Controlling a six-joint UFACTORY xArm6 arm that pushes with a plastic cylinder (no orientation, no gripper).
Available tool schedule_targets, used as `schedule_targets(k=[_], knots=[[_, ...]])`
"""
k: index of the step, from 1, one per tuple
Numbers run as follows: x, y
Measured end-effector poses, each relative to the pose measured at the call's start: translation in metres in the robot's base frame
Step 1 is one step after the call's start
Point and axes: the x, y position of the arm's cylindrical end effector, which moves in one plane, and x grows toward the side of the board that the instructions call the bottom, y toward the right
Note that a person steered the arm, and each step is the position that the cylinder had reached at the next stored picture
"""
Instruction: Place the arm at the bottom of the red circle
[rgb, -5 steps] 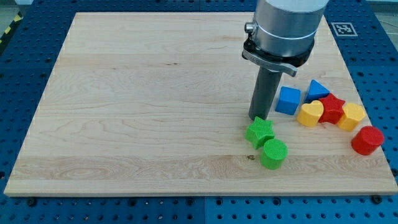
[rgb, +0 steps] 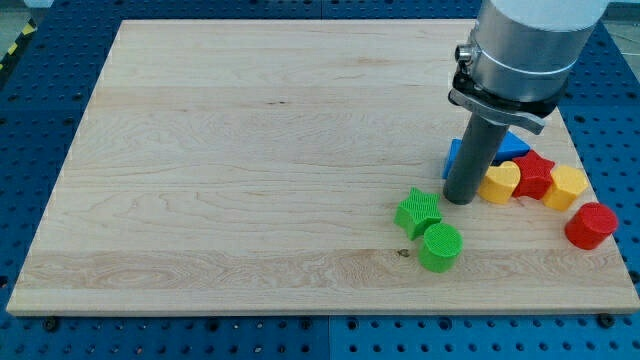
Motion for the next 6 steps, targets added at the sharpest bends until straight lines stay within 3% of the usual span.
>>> schedule_targets(k=[4, 6], knots=[[0.080, 0.102], [0.088, 0.189]])
